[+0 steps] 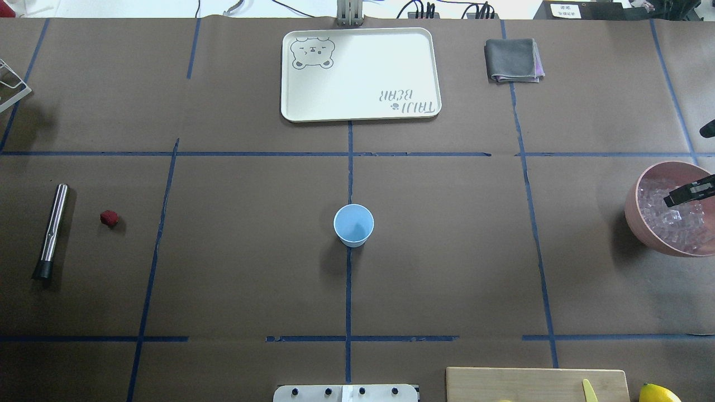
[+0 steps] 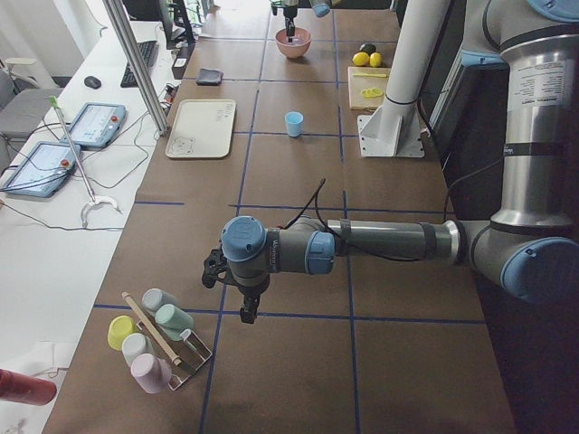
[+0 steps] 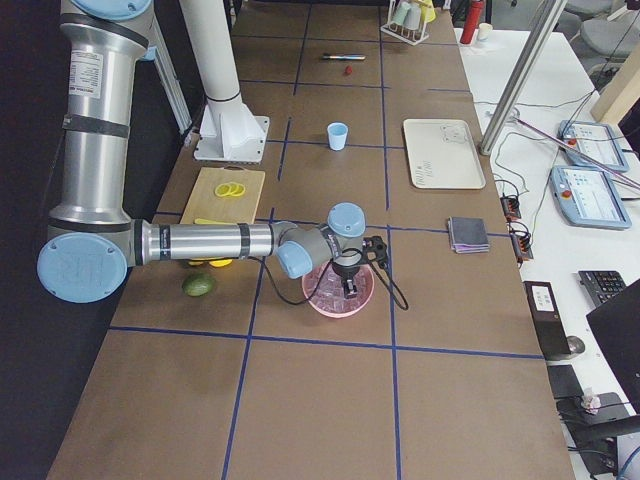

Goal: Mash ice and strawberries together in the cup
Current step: 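Lower the right gripper into the pink bowl and grasp an ice cube, then carry the ice cube with the right gripper over the blue cup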

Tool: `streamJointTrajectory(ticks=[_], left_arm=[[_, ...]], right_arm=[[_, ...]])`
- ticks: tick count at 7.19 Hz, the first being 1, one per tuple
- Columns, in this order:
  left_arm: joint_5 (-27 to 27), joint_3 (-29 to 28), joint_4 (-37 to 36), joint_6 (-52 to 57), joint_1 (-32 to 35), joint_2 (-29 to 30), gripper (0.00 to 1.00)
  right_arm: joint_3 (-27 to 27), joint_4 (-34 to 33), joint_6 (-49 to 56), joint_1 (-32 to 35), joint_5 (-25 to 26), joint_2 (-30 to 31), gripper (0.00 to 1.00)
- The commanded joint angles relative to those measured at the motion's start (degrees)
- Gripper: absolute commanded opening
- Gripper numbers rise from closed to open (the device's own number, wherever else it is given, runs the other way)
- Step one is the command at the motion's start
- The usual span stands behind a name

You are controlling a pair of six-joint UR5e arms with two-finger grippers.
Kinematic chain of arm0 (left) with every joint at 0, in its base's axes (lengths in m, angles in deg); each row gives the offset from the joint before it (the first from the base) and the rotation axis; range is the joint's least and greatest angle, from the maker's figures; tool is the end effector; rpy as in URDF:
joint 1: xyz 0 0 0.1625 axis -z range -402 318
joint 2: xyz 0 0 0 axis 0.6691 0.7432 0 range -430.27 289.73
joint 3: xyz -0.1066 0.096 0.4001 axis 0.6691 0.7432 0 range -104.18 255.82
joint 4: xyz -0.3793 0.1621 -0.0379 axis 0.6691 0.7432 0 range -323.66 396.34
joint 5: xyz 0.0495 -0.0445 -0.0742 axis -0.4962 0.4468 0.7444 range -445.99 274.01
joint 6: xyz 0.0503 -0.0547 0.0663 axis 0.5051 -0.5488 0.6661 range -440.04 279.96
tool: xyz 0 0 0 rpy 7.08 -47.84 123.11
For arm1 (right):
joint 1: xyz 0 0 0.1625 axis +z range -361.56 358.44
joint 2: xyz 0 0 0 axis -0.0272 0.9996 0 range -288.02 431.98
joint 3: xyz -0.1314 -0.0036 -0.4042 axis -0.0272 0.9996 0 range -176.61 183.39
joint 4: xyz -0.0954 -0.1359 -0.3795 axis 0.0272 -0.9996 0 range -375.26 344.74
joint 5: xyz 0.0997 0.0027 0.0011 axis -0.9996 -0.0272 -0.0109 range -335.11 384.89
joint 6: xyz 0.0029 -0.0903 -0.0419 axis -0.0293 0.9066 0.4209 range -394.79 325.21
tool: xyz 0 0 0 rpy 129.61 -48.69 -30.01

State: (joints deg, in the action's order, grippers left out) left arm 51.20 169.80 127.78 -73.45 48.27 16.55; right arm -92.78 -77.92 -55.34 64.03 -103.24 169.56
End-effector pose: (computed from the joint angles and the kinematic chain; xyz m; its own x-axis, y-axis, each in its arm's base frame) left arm -0.0624 -0.4706 0.6451 0.6757 0.1400 -0.7237 -0.0734 0.9897 0.1229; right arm -0.1247 -0.4486 0.6203 0.6967 -0.2471 0.6734 0.1358 0.9672 0.2145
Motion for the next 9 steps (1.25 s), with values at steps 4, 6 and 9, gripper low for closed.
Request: streamJointTrajectory(ticks=[4,6,9], left_arm=[[0.0,0.1,0.0,0.0,0.1,-0.3,1.00],[0.0,0.1,-0.1,0.0,0.1,-0.4,1.00],[0.0,0.1,-0.1,0.0,0.1,-0.4,1.00]], right_arm=[[-2.9,-0.6,0.6,1.8,-2.2,0.1,0.03],[-6.4,-4.2,0.5,4.3,-4.0,-1.1,0.03],[-15.7,-20.9,-4.8,1.0,-3.4,-11.1,0.00]])
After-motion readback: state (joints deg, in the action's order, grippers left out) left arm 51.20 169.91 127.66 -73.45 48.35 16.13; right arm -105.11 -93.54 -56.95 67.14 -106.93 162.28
